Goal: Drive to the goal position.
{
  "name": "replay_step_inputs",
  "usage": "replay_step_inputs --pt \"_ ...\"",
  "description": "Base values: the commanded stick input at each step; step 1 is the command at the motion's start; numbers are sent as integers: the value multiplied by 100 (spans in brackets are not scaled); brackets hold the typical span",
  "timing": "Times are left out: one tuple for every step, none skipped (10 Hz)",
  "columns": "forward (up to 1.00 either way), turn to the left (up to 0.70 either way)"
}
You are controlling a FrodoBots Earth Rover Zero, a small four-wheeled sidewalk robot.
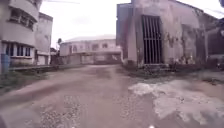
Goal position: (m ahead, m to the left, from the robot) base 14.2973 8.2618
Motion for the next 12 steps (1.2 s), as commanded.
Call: replay_step_inputs --pt "70 0" --pt "70 0" --pt "70 0" --pt "70 0" --pt "70 0" --pt "70 0" --pt "70 0" --pt "70 0" --pt "70 0" --pt "70 0" --pt "70 0" --pt "70 3"
